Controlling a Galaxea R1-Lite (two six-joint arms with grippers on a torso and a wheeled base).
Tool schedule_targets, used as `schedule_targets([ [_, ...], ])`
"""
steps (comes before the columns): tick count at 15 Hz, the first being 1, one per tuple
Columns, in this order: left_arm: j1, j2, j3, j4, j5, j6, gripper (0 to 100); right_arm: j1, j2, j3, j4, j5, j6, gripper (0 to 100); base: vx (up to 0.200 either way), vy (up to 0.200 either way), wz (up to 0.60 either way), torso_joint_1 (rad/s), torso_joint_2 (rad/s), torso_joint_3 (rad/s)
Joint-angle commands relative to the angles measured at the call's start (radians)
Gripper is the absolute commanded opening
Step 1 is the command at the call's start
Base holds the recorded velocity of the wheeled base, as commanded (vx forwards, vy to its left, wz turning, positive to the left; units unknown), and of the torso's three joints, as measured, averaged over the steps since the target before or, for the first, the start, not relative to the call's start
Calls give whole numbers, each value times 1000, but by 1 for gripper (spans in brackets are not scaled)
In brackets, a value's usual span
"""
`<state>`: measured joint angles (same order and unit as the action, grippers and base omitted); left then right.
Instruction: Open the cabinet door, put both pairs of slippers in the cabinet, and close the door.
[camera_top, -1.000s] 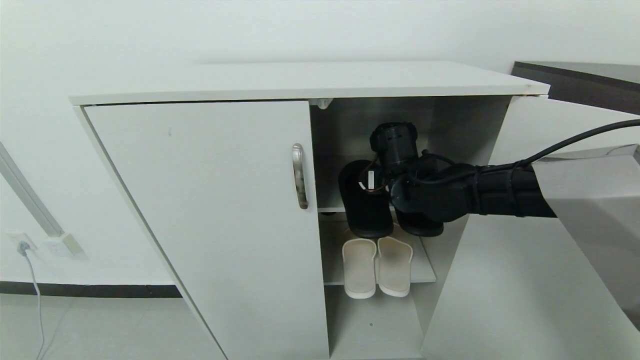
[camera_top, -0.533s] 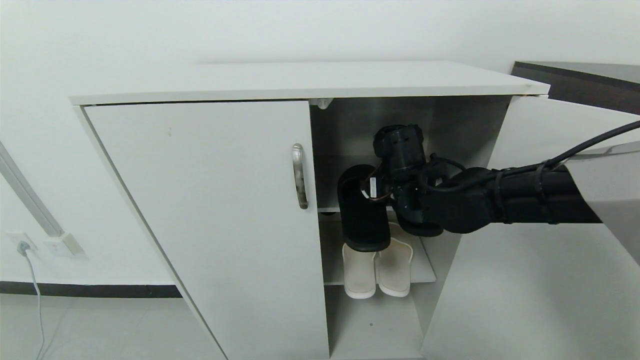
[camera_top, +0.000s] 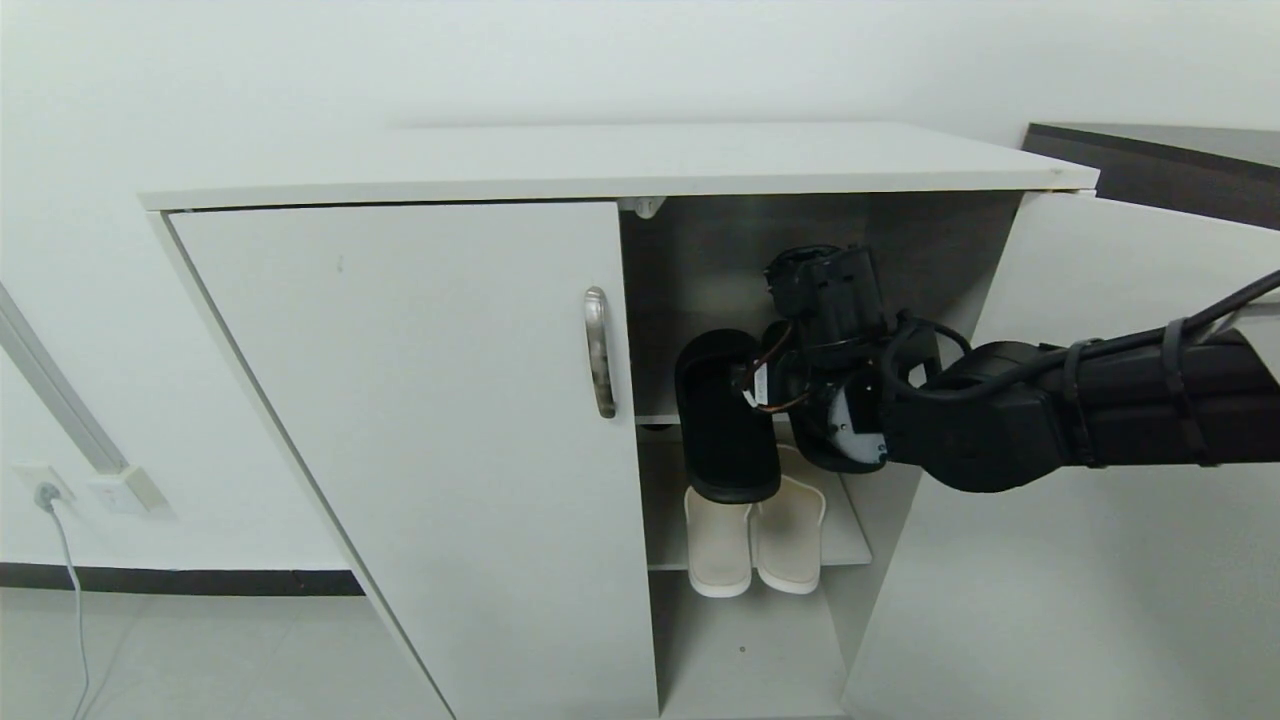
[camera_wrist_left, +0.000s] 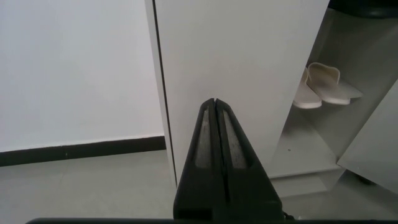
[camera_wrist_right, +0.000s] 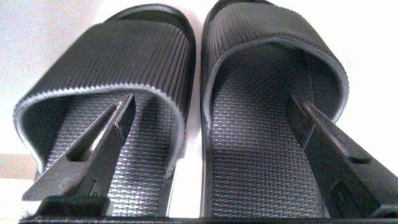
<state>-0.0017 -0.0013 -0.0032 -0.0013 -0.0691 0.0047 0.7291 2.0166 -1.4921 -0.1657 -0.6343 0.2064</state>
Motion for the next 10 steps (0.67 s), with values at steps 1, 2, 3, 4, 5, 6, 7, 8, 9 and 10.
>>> schedule_targets([
  [1,0,1,0,1,-1,1,0,-1,19,-7,-1,1,-4,100,0,0,0,0,0,0],
  [2,0,1,0,0,0,1,0,-5,40,-33,0,1,-5,100,0,0,0,0,0,0],
  [3,0,1,0,1,-1,1,0,-10,63,-59,3,1,-7,100,0,0,0,0,0,0],
  [4,0,1,0,0,-1,1,0,-17,91,-91,6,1,-10,100,0,0,0,0,0,0],
  [5,0,1,0,0,-1,1,0,-27,116,-126,6,1,-19,100,0,0,0,0,0,0],
  [6,0,1,0,1,-1,1,0,-33,131,-155,9,1,-22,100,0,0,0,0,0,0],
  [7,0,1,0,0,-1,1,0,-39,148,-194,17,1,-24,100,0,0,0,0,0,0],
  [8,0,1,0,0,-1,1,0,-50,159,-235,40,1,-24,100,0,0,0,0,0,0],
  [9,0,1,0,0,-1,1,0,-56,162,-255,54,1,-24,100,0,0,0,0,0,0],
  [10,0,1,0,0,0,1,0,-68,172,-290,72,1,-24,100,0,0,0,0,0,0],
])
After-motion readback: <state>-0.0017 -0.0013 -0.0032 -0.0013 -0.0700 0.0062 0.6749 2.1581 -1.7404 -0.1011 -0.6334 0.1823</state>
